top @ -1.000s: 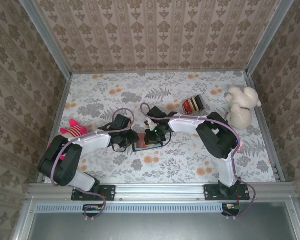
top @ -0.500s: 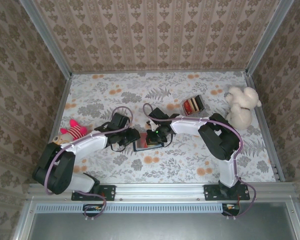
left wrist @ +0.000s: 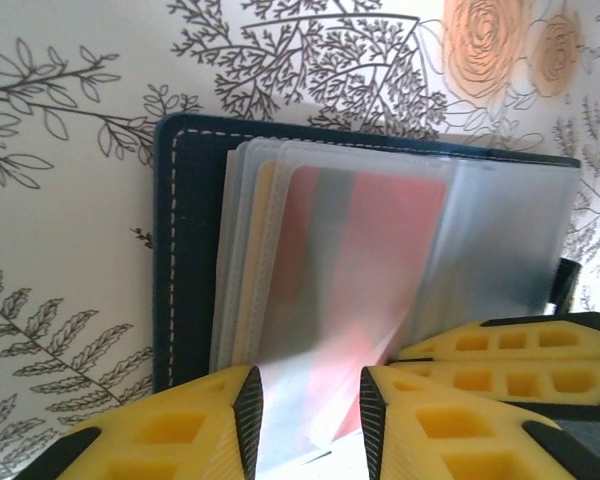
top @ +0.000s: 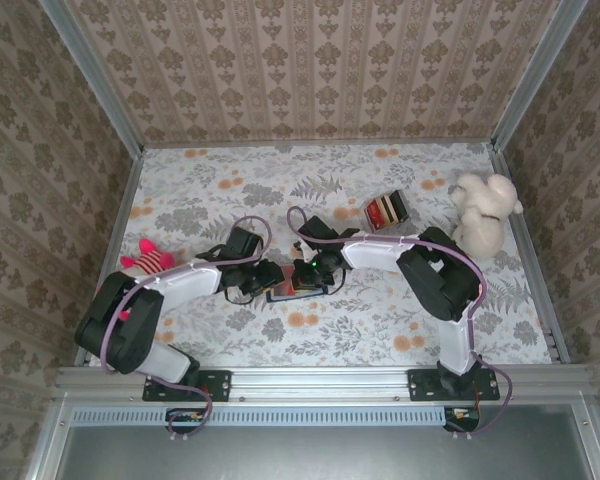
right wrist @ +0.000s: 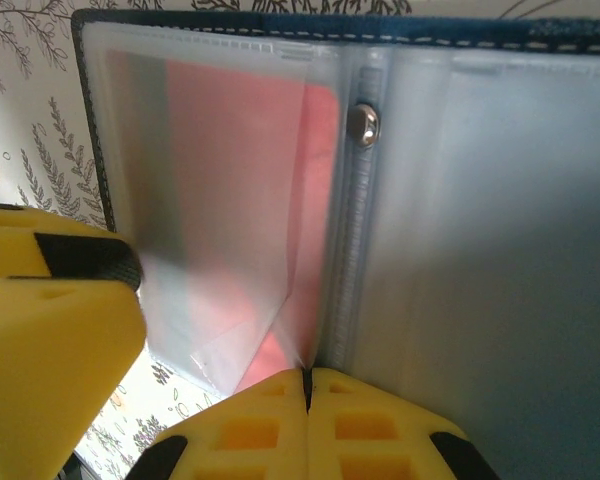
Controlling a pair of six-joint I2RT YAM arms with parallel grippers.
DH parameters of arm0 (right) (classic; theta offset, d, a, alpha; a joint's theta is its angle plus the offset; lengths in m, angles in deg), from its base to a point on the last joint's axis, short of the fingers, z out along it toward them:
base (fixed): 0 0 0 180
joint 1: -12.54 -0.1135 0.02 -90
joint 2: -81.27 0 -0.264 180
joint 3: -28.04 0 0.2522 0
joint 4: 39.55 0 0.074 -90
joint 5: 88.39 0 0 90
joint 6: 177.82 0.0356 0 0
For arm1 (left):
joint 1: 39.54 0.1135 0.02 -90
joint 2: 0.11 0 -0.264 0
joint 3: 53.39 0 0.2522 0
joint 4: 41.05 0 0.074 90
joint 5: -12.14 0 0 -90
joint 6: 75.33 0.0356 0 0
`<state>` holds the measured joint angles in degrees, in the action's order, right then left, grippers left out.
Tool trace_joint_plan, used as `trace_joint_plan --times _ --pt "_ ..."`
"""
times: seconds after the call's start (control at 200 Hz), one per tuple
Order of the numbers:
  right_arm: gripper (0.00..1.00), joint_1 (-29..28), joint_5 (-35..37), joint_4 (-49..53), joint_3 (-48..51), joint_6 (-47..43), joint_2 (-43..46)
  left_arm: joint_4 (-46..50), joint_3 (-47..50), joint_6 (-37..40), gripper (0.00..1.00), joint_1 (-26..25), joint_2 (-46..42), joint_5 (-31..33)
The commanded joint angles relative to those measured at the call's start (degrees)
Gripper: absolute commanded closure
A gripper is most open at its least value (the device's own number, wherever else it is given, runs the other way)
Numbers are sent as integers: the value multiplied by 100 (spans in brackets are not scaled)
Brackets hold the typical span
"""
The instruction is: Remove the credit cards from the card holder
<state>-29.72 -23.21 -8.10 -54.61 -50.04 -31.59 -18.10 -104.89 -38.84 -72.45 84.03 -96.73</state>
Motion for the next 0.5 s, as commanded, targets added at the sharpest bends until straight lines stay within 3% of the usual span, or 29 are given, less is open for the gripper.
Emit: trace_joint_plan --times 0.0,0.275,0.495 --pt "100 -1 331 167 171 74 11 35 -3 96 63 30 106 23" --pt "100 15 280 139 173 73 -8 153 -58 111 61 12 336 68" --pt "100 30 337 182 199 72 -1 440 -146 251 62 12 -4 212"
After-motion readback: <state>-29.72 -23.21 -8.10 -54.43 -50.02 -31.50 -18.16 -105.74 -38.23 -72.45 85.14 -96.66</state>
